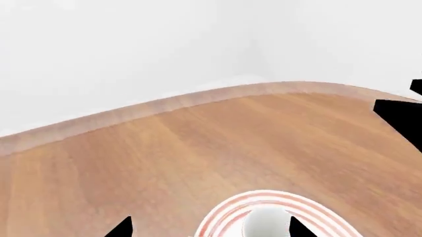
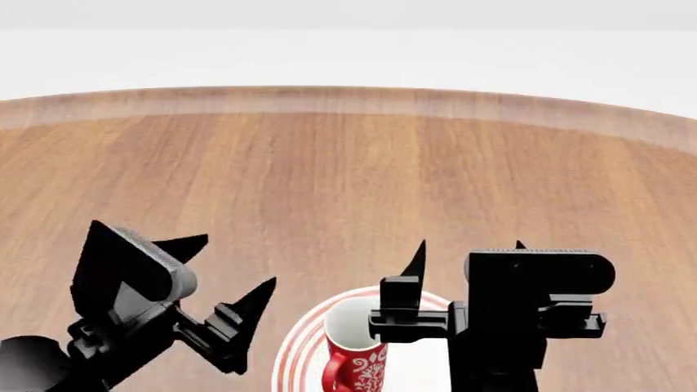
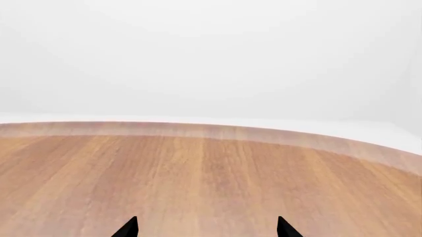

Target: Pick up the red mug and put it on the plate

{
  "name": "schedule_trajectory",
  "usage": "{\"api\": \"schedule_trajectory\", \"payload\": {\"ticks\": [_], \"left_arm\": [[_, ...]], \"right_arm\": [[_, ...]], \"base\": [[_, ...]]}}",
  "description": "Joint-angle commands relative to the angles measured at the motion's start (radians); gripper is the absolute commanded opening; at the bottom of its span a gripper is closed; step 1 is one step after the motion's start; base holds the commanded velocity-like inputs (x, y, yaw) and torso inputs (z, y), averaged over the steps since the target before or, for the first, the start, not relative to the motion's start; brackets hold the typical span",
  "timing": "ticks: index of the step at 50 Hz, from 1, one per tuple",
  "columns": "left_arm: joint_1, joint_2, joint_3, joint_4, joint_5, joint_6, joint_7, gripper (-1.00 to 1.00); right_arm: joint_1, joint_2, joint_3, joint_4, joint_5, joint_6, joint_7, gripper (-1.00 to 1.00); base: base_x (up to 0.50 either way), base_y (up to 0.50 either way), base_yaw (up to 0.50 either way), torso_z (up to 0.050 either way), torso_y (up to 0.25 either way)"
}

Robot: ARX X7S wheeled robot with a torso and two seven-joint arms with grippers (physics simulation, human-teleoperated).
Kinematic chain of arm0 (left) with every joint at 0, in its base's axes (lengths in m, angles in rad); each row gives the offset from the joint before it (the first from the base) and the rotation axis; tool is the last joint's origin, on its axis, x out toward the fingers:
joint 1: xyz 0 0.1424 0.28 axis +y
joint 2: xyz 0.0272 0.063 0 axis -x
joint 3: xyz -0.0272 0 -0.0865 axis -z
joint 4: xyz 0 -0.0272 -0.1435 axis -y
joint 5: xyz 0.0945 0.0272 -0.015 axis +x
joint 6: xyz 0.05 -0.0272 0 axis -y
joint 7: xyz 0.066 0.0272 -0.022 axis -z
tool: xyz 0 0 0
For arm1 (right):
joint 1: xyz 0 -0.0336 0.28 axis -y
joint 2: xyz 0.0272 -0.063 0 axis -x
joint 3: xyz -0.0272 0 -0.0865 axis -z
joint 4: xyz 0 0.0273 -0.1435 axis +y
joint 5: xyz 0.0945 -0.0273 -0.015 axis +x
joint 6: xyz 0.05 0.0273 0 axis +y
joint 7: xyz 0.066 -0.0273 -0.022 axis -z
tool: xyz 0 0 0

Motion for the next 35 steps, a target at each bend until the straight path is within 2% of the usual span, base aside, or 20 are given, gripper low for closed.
{"api": "schedule_trajectory", "payload": {"ticks": [1,8,13,35], "left_arm": [[0.028,-0.016,-0.101,0.032,0.03,0.122,-0.245,1.0],[0.034,0.002,-0.103,0.024,0.127,0.126,-0.451,1.0],[0.046,0.0,-0.097,0.058,0.165,0.123,-0.527,1.0],[0.062,-0.016,-0.094,0.11,0.179,0.128,-0.542,1.0]], "right_arm": [[0.005,0.002,-0.002,0.0,0.005,0.001,0.004,1.0],[0.006,0.002,-0.003,0.006,0.005,-0.005,0.005,1.0],[0.004,0.003,-0.004,0.014,0.005,-0.014,0.004,1.0],[-0.001,0.008,-0.011,0.01,0.009,-0.025,0.009,1.0]], "base": [[0.0,0.0,0.0,0.0,0.0],[0.0,0.0,0.0,0.0,0.0],[0.0,0.0,0.0,0.0,0.0],[0.0,0.0,0.0,0.0,0.0]]}}
